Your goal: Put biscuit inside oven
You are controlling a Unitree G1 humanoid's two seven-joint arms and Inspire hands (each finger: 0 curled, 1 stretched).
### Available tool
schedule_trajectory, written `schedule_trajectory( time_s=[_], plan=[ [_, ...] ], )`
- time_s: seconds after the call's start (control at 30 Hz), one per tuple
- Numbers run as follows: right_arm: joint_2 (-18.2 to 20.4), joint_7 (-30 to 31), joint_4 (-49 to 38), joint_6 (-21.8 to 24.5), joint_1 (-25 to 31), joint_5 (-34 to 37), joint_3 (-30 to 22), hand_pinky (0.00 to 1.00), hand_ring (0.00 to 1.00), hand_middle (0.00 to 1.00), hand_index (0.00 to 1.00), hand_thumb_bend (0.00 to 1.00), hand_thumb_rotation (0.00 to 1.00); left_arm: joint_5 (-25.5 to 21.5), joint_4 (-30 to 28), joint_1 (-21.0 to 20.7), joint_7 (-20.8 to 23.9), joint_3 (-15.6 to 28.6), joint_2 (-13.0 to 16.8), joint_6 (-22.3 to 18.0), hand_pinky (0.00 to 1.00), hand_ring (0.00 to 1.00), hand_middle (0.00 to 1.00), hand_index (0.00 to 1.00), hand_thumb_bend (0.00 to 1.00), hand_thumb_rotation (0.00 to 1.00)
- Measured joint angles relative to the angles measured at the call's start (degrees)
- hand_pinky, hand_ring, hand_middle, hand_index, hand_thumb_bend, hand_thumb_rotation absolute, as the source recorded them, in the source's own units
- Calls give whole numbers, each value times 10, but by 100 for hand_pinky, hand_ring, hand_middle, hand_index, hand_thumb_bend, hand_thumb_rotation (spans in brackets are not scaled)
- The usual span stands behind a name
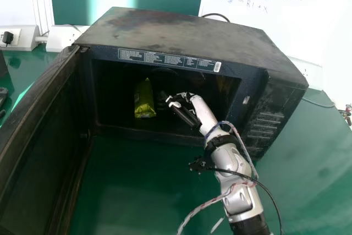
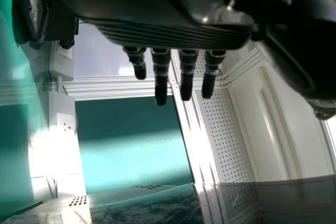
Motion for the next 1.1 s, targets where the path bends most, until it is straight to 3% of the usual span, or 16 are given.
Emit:
schedule_trajectory(
  time_s=[0.23, 0.37, 0.47, 0.6, 0.7, 0.93, 1.1],
  plan=[
    [-17, 0, -30, -14, 30, -10, -4, 70, 80, 81, 75, 89, 39, -2, 0, -1, 0, 0, 0, 0, 74, 87, 95, 94, 87, 97],
    [-20, 2, -51, -14, 52, -10, -11, 61, 73, 75, 74, 89, 38, -2, 1, -2, 0, 0, 0, 0, 73, 87, 95, 94, 88, 96],
    [-22, 9, -73, -14, 71, -6, -23, 49, 63, 66, 74, 89, 37, -1, 2, -2, 0, 0, 0, 0, 74, 88, 95, 94, 87, 96],
    [-30, 14, -101, -18, 91, 0, -35, 56, 71, 74, 75, 87, 37, 9, 2, -3, 3, 0, 0, 0, 71, 87, 95, 94, 87, 97],
    [-39, 19, -125, -20, 111, 2, -46, 54, 69, 74, 75, 87, 38, 9, 3, -5, 4, 0, 0, 0, 71, 87, 95, 94, 88, 96],
    [-42, 34, -160, -21, 143, 19, -65, 62, 74, 76, 76, 87, 38, 9, 3, -11, 6, 0, 0, 0, 72, 87, 94, 94, 86, 98],
    [-56, 38, -175, -49, 165, 23, -72, 57, 70, 73, 76, 87, 39, 11, 5, -12, 7, 0, 0, 0, 71, 87, 94, 94, 85, 98]
  ],
)
